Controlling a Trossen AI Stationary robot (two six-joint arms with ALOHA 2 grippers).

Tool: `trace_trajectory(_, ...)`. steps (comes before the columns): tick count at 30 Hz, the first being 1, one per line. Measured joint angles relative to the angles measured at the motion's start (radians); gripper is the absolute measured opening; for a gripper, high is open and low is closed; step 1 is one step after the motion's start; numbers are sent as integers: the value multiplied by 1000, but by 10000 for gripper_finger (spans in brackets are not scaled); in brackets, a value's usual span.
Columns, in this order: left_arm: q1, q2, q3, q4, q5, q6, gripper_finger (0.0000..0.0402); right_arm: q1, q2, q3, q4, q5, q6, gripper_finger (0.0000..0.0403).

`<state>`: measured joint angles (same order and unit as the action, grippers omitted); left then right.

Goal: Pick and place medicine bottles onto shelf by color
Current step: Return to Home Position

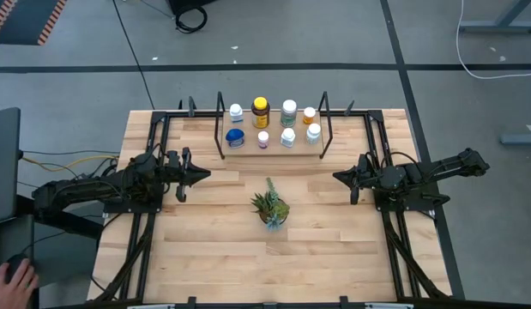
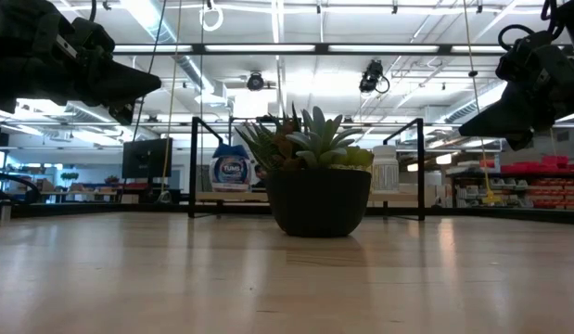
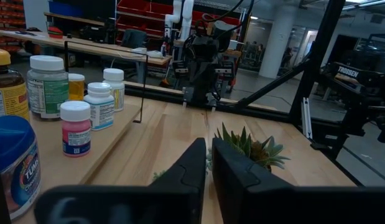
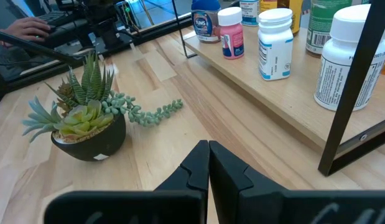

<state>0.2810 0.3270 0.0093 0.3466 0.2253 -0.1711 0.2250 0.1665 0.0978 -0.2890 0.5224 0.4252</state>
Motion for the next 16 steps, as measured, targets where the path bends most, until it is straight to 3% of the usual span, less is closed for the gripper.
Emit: trace_trajectory(16,0,0,0,0,0,0,28,0,0,0,0,0,0,17)
